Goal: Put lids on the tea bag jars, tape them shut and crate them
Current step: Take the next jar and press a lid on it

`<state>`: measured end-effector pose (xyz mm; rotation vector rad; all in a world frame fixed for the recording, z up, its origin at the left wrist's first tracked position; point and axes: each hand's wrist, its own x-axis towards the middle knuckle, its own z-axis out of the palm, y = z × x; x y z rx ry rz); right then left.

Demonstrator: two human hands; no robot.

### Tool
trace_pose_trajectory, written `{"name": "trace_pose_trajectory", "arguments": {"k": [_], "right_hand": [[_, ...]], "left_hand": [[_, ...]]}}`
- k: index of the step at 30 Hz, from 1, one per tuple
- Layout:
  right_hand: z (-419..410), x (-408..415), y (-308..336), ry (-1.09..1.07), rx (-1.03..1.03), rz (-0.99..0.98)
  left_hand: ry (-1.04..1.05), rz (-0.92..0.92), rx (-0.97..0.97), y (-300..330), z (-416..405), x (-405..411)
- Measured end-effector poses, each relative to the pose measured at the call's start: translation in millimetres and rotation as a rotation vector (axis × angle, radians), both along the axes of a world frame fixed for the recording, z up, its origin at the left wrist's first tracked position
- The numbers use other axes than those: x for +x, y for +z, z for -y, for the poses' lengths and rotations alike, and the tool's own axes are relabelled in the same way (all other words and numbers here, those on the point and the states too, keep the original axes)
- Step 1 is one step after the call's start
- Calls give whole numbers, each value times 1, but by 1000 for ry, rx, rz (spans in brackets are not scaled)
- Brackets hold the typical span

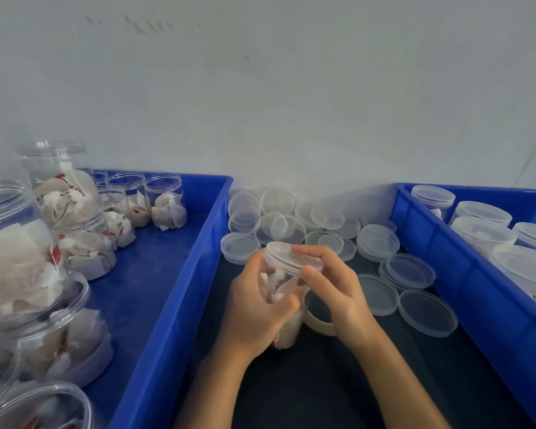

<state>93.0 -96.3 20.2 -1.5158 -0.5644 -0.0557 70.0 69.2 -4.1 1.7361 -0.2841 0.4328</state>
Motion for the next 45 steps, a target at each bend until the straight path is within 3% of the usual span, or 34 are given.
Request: {"name": "trace_pose_trajectory", "arguments": {"k": [6, 9, 13, 21, 23, 27, 34, 41, 45], "right_hand": [[-9, -4, -4, -213, -115, 59], [-10, -5, -4, -193, -78, 51], [-14, -4, -3, -207, -4, 8], [-23, -6, -1, -502, -162, 160], [-22, -9, -1, -487, -203, 201], [-21, -12, 2, -356, -162, 93], [-26, -12, 3, -604, -200, 150], [-16, -8, 3, -397, -151, 153], [-20, -9, 4, -496, -174, 147]], "left_hand": [[219, 141, 174, 4, 4, -4], [281, 162, 202, 4, 4, -3], [311, 150, 172, 3, 4, -2], [301, 146, 165, 0, 6, -1], [304, 147, 168, -1, 5, 0], [302, 145, 179, -1, 5, 0], [352, 173, 247, -2, 14, -1], [349, 146, 275, -2, 10, -2], [354, 179, 266, -3, 13, -2]]}}
